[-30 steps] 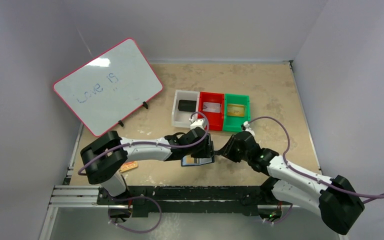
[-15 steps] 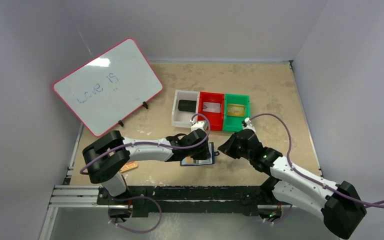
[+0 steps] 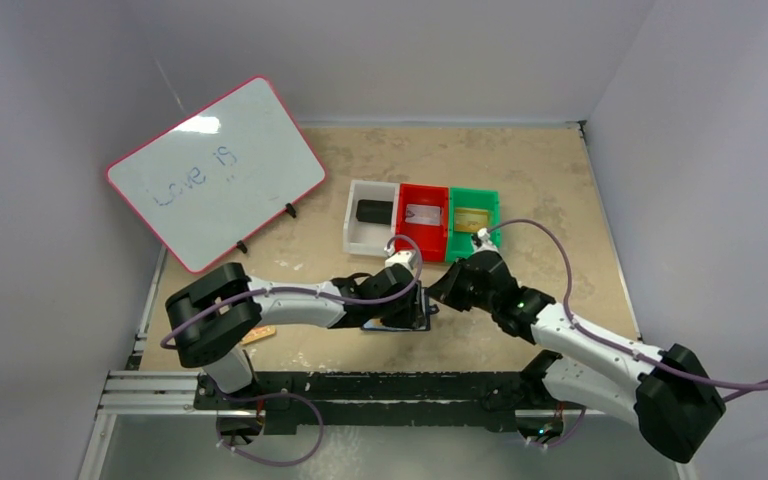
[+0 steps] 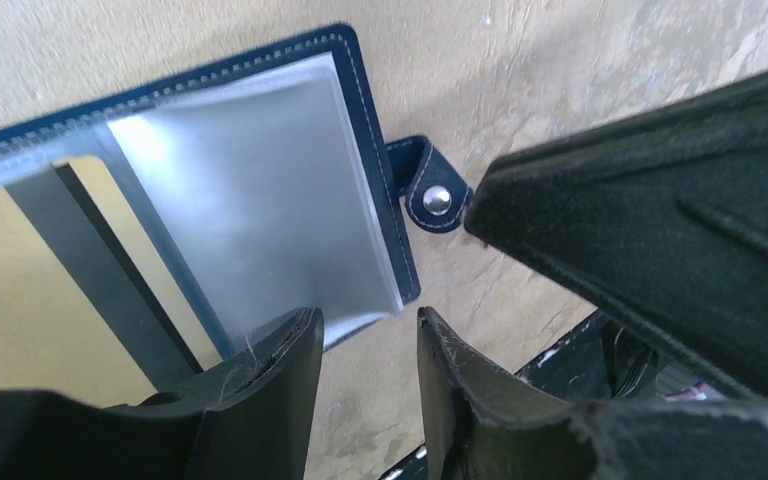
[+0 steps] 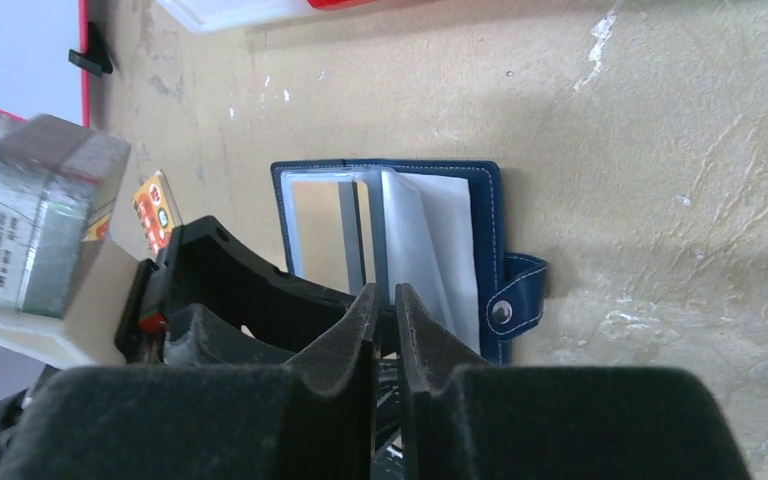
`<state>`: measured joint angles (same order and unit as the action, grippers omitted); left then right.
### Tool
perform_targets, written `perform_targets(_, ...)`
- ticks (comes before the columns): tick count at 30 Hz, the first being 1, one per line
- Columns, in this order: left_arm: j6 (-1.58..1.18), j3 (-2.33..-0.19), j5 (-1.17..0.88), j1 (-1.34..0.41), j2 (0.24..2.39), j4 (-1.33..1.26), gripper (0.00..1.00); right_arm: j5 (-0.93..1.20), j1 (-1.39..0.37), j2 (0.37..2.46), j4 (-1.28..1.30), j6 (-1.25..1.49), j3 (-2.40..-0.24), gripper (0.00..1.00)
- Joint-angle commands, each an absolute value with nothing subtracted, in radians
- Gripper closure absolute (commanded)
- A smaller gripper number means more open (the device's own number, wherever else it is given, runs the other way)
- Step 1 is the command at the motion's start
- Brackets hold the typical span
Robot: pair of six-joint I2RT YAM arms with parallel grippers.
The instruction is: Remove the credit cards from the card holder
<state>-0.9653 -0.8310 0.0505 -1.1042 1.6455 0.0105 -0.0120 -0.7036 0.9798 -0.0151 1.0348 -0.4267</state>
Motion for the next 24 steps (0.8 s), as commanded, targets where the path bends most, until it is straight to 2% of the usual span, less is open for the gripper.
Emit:
perform_targets(1,-0.951,-0.804,0.004,-1.122,1.623,-0.050,0.61,0.017,-0.699,1.008,-0.080,1.022,-0.469,0.88)
perform_targets(14,-0.933,-0.783,0.009,-1.128,1.596,-0.052,0.61,0.183,-0.696,1.182,-0.209,0.954,-0.494,0.87)
perform_targets(21,-0.917,-0.778,0.036,-1.129,1.566,-0.027,0.61,0.137,-0.679,1.336,-0.134,0.915,-0.533,0.88)
perform_targets(24,-0.896,-0.785,0.121,-1.129,1.500,0.048,0.60,0.132,-0.677,1.371,-0.130,0.903,-0.530,0.88)
